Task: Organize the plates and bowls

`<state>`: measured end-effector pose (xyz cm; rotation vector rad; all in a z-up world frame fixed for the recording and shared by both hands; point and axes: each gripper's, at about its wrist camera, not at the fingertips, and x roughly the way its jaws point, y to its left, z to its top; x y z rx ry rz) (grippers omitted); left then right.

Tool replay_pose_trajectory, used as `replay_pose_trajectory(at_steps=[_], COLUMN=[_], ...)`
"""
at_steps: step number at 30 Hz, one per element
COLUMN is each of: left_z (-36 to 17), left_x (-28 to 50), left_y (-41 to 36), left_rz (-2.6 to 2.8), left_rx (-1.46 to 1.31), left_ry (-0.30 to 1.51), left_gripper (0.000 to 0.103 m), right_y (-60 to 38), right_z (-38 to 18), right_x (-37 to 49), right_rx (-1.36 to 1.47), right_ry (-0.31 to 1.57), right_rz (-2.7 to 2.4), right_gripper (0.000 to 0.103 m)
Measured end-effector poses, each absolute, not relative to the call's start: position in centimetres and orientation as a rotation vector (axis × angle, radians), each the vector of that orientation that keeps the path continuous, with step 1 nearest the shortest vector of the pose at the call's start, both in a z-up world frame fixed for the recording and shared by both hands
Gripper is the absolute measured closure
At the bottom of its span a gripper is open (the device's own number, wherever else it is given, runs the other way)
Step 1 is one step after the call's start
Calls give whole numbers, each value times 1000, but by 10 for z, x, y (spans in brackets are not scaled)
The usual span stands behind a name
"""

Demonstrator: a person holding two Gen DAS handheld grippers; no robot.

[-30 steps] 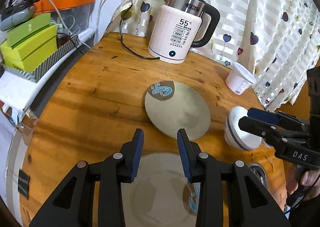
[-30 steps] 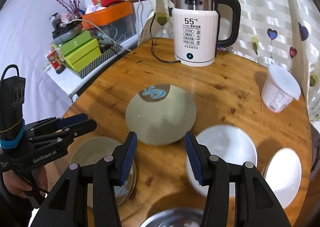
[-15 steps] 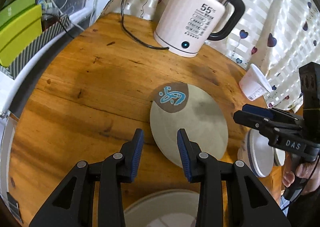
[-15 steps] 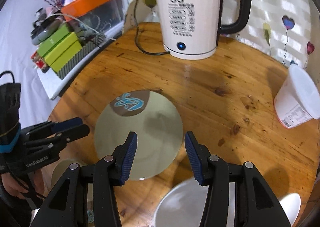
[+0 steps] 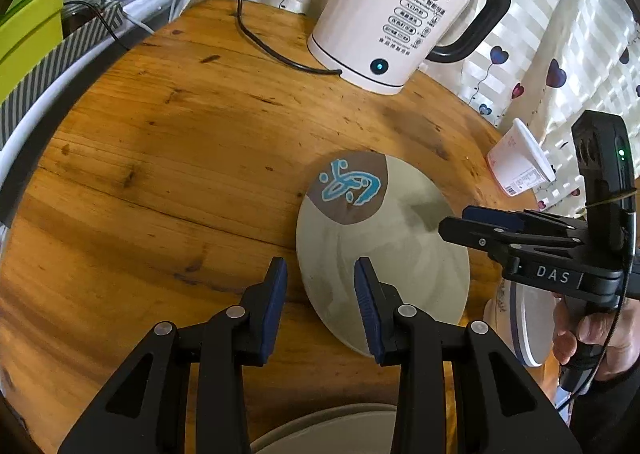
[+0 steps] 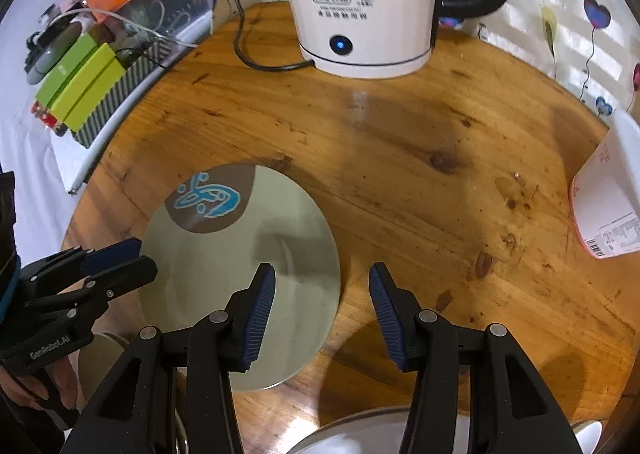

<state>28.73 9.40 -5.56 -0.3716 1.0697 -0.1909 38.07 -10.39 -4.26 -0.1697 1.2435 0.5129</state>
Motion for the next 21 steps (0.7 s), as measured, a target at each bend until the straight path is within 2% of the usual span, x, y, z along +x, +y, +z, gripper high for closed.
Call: replay_pose_trajectory(at_steps=[2,5,8,21], left_z=[-58,-61,-62,-56], left_x=[289,289,290,289], left_y=[92,89,86,82], left_rz=[-196,-205,-214,-203], left_rx=[-372,-370,-368,-346], left_ry=[1076,1081,1081,1073], left_gripper=[67,67,67,67], right_y=[-105,-105,-103,-103], right_z=[-46,-49,-50,-47], right_x=[383,383,383,383], right_rx=[-162,-157,-149,-131], right_ry=[1257,1272,1270,1252], right_rz=[513,527,544,543], right_gripper=[56,71,77,78])
